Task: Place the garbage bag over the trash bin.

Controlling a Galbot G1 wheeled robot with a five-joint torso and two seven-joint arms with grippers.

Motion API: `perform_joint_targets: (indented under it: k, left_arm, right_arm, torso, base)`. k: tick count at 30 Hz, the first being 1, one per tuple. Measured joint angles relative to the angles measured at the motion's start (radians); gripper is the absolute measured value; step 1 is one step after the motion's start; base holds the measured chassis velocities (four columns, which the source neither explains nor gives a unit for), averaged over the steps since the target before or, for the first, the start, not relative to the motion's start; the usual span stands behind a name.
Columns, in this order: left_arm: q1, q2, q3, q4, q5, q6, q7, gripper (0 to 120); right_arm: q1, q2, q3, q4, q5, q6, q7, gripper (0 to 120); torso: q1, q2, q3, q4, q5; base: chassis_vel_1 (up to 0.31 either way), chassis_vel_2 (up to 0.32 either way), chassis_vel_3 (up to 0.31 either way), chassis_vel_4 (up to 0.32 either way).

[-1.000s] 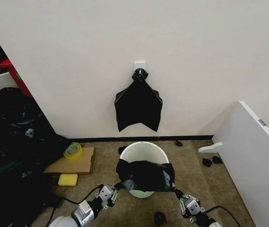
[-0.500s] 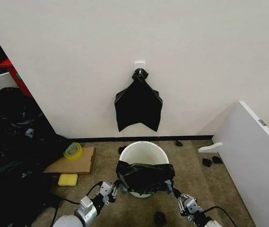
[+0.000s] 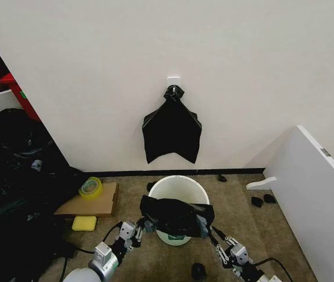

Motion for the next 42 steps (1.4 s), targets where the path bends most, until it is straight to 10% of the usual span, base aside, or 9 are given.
perform_joint_targets:
  k: [16,26,35,42]
  left_arm:
    - [0.148,0.094,-0.028,-0.118,0.082,0.051,-0.197,84]
    - [0.179,0.115,-0.031,-0.143,0.136,0.024,-0.23,100]
    - [0.206,0.134,-0.038,-0.093,0.256,-0.164,-0.207,100]
    - [0.13,0.11,-0.057,0.065,0.234,-0.457,0.107,100]
  right_arm:
    - [-0.068,-0.014,0.126,0.002,-0.07,0.111,-0.105,98]
    - [-0.1,-0.013,0.14,0.029,-0.097,0.164,-0.129,100]
    - [-0.08,-0.003,0.182,-0.009,-0.115,0.223,-0.189,100]
    - [-0.071,0.007,0.18,-0.035,-0.119,0.218,-0.153,100]
  torso:
    - [0.0,0.0,0.0,0.0001,0.0]
    - [0.0,0.0,0.0,-0.0001,0.0]
    - [0.0,0.0,0.0,0.0001,0.0]
    - [0.0,0.0,0.0,-0.0002,0.0001]
  base:
    - [0.0,0.0,0.0,0.0]
    - [0.0,0.0,0.0,0.0]
    - [0.0,0.0,0.0,0.0]
    - [0.0,0.0,0.0,0.0]
